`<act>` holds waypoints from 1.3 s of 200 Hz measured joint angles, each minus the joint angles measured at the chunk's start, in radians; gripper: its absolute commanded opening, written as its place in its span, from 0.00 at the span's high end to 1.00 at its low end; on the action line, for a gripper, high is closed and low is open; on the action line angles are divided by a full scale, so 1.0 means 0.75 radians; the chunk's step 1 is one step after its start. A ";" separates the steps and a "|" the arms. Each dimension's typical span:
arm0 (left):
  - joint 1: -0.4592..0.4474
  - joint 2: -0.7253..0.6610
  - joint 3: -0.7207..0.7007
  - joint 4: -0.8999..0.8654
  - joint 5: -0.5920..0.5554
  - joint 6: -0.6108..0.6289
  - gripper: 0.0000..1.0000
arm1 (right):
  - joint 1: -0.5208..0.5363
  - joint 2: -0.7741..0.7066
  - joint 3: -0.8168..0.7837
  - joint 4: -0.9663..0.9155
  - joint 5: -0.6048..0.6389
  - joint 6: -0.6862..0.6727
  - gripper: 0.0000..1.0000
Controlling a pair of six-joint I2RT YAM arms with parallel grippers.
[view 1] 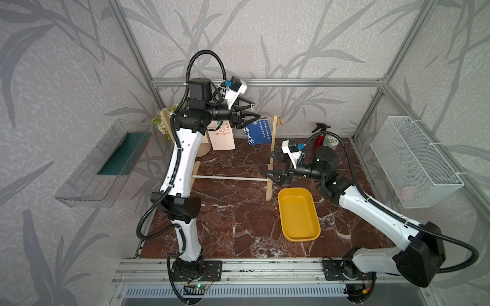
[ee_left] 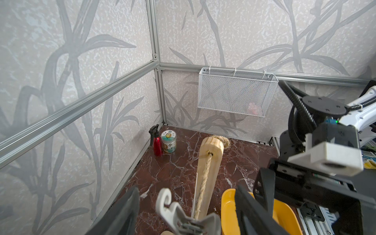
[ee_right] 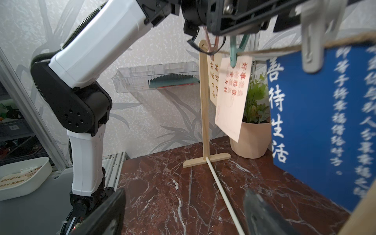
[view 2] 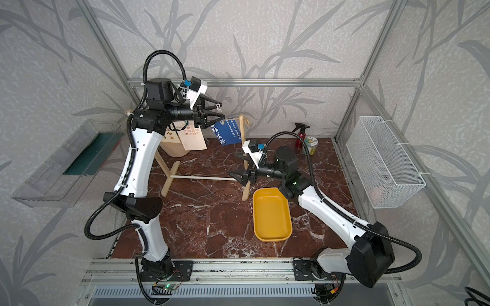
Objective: Remove the postcards from the strings
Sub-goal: Pinch the postcard on the clothesline.
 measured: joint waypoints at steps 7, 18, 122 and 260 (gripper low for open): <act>-0.001 0.000 0.000 0.000 -0.001 0.000 0.26 | 0.037 0.018 -0.057 0.106 0.065 0.045 0.13; -0.001 0.000 0.000 -0.001 -0.002 0.001 0.27 | 0.082 0.070 -0.131 0.274 0.156 0.120 0.13; -0.012 0.000 0.001 -0.007 -0.006 0.013 0.26 | 0.232 0.782 -0.024 1.149 0.721 0.315 0.13; -0.017 -0.001 0.001 -0.014 -0.005 0.015 0.25 | 0.159 0.885 0.198 1.206 0.949 0.207 0.09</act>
